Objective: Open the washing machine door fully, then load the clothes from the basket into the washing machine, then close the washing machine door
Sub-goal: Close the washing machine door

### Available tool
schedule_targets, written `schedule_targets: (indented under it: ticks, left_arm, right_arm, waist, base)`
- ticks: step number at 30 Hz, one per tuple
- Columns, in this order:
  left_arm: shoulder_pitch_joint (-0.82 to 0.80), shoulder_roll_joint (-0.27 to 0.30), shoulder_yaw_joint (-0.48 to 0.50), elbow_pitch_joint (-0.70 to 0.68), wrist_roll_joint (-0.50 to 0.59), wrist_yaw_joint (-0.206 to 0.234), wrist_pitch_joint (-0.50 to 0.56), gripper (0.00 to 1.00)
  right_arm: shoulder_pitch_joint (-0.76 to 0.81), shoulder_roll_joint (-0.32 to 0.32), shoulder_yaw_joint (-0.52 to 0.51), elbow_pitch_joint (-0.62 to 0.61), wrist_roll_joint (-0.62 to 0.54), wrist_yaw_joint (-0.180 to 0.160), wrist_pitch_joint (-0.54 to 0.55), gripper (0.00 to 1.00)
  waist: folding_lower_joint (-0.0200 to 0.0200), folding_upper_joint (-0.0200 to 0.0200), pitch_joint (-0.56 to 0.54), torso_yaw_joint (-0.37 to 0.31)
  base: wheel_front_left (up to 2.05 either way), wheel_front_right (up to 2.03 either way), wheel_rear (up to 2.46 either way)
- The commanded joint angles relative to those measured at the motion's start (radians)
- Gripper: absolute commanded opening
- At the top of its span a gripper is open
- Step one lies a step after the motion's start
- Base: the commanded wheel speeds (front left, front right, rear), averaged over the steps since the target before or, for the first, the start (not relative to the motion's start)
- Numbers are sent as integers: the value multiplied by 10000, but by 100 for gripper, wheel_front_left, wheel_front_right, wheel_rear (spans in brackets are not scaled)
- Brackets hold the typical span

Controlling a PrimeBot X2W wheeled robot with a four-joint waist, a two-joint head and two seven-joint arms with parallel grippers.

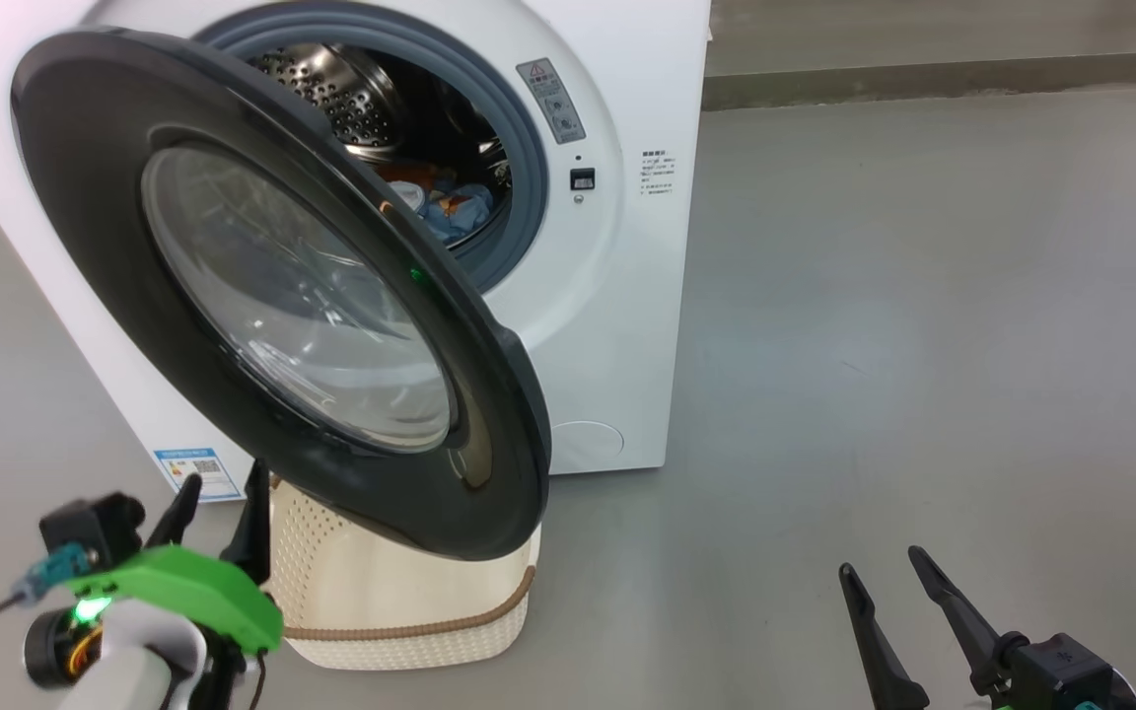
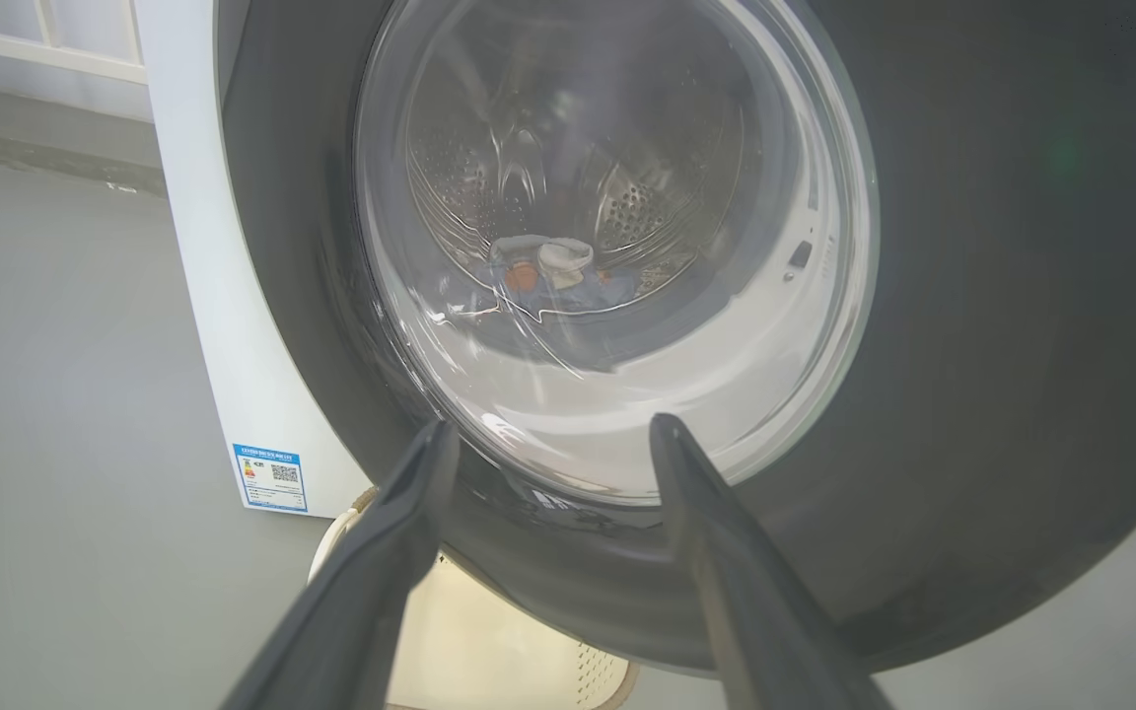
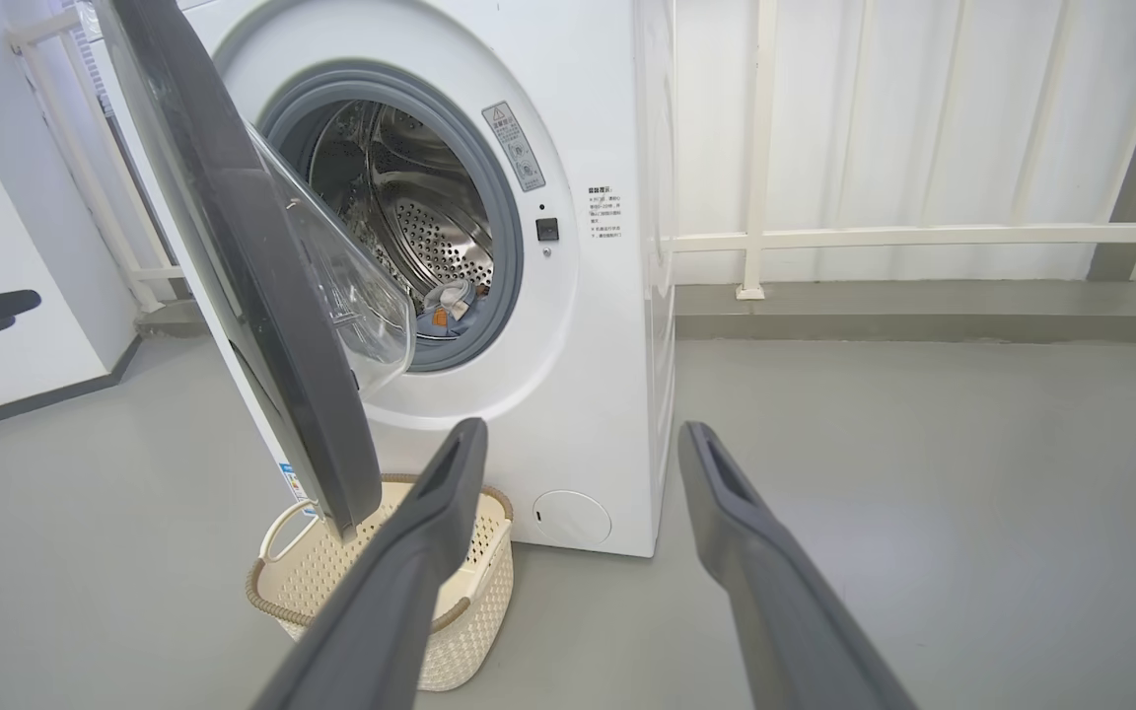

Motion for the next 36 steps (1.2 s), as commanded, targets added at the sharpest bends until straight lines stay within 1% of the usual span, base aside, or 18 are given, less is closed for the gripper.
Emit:
schedule_targets:
  ticks: [1,6,7,10,11,13,22,28,36]
  left_arm:
    - [111,452,510,-584,454,252,-122,100]
    - [1647,371,1586,-2056,1698,694,-132,100]
    - [1647,371,1586,-2056,1698,694,-132,100]
    - [2640,209,2190,-2712,2362,735,-133,100]
    - [3219,40,2548,-3034,2761,685,-133,100]
    - [3702,-132,2843,-3284,3197,592,-134,100]
    - [5047,-957,4228,-4096,4945,214,-134,100]
    - [5392,-1485,5020,-4294,5772,-116,-135,100]
    - [5364,-2053,5742,-4225,6253,-646,-135,100]
  right_arm:
    - [-97,-100,179,-323,-212,16,-48,100]
    - [-43,-115,85,-353,-242,16,-48,100]
    - [-43,-115,85,-353,-242,16,-48,100]
    - [-14,-122,45,-365,-241,16,-48,100]
    - [6,-134,22,-369,-241,16,-48,100]
    - [25,-152,-8,-377,-244,16,-48,100]
    - [66,-213,-148,-430,-299,16,-48,100]
    - [203,-222,-443,-415,-384,16,-48,100]
    - [313,-111,-824,-258,-601,16,-48,100]
  waist:
    - [0,-1,7,20]
    - [0,-1,25,14]
    - [0,-1,25,14]
    - [0,-1,11,16]
    - [0,-1,-6,25]
    - [0,-1,-12,40]
    - [0,-1,-16,41]
    - [0,-1,-4,161]
    - [0,-1,41,313]
  base:
    - [0,0,0]
    - [0,0,0]
    - [0,0,0]
    - [0,0,0]
    - [0,0,0]
    - [0,0,0]
    - [0,0,0]
    - [0,0,0]
    - [0,0,0]
